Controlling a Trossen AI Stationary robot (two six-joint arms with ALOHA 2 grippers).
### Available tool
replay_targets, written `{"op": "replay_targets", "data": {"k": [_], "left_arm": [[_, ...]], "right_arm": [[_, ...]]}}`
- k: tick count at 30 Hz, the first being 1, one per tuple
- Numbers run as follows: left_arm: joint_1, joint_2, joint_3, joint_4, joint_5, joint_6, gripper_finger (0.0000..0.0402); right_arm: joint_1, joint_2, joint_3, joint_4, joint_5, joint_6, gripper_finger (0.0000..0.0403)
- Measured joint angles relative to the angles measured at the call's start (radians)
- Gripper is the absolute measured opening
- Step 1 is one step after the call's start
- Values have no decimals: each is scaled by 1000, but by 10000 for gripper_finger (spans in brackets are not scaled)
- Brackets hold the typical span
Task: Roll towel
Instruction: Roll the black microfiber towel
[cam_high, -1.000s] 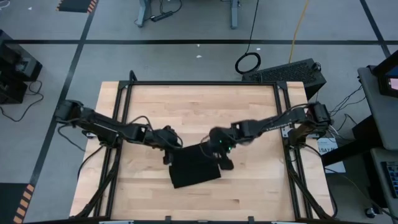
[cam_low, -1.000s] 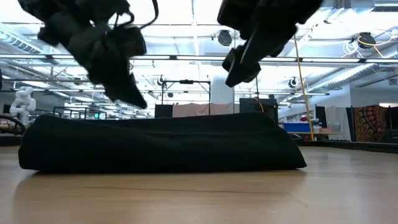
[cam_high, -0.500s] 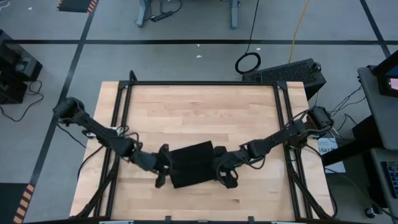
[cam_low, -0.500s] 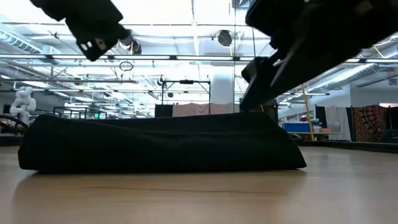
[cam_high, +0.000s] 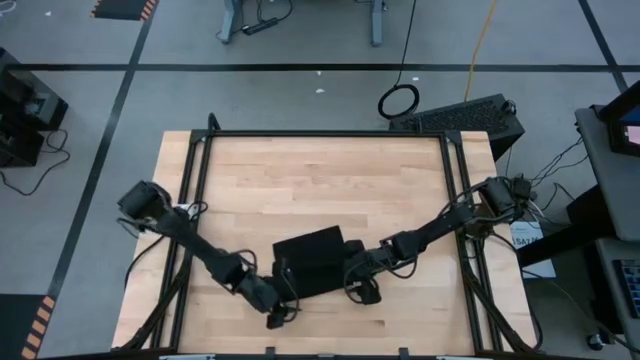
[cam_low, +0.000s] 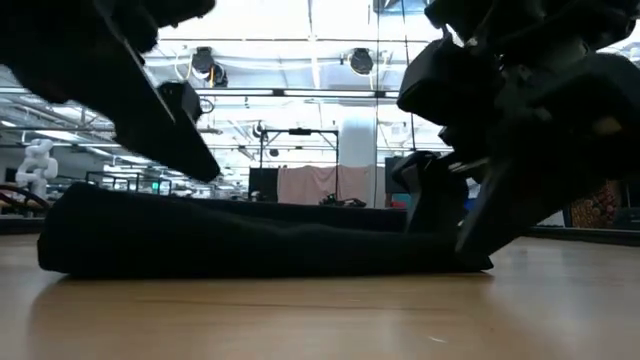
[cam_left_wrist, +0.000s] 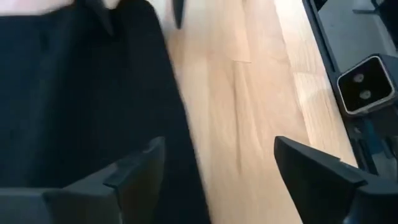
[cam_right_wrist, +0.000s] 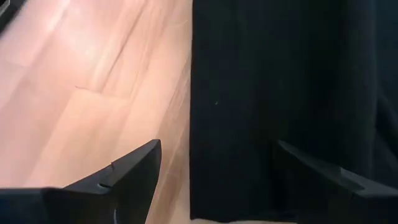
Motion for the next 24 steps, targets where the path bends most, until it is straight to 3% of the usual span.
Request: {"op": "replay_targets", "data": {"k": [5, 14, 17, 20, 24], "left_arm": [[-13, 75, 10, -10, -31, -65, 310], [2, 125, 11, -102, -95, -91, 290], [8, 128, 10, -120, -117, -92, 246], [22, 131, 9, -121, -115, -98, 176], [38, 123, 18, -125, -64, -111, 56]], "right_arm": [[6, 14, 2, 3, 14, 23, 260], [7, 16, 0, -4, 51, 32, 114], [5, 16, 0, -3, 56, 34, 63], [-3, 16, -1, -3, 50, 75, 16], [-21, 14, -1, -1, 0, 162, 10]]}}
